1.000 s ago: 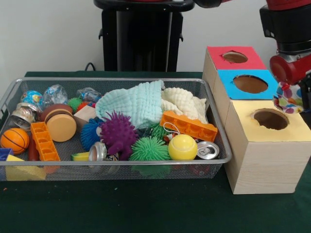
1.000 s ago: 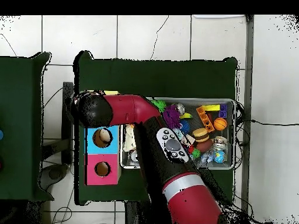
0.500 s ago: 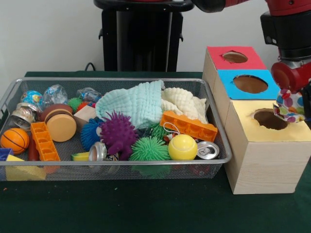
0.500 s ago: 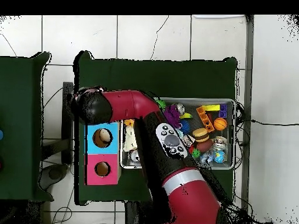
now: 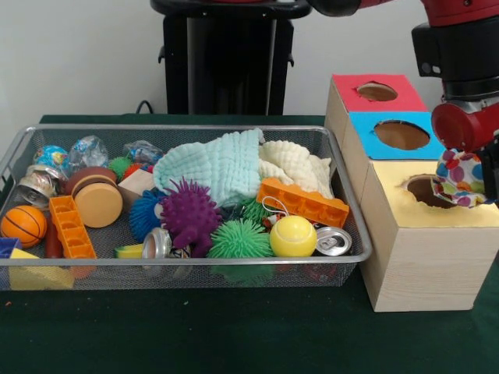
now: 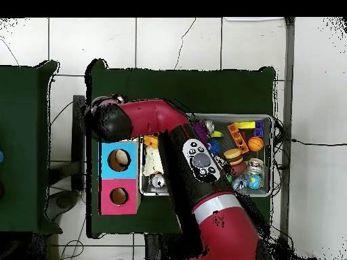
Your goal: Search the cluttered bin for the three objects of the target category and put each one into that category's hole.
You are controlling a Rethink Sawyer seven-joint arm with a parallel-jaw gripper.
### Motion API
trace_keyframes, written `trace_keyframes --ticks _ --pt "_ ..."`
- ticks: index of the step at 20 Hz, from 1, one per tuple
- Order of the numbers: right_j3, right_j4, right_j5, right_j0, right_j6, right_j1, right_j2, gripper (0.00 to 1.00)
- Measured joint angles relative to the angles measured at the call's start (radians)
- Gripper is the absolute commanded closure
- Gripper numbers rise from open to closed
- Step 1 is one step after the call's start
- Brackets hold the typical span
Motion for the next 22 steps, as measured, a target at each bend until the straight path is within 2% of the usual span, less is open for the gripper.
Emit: trace_keyframes --ticks 9,18,22 --pt "-0.003 -0.087 0.000 -0.038 0.000 -0.011 0.045 1.00" --pt "0.080 -0.164 -0.026 -0.133 0.000 -0.037 0.078 1.00" --pt "0.114 -0.229 -0.052 -0.171 0.000 -0.038 0.084 1.00"
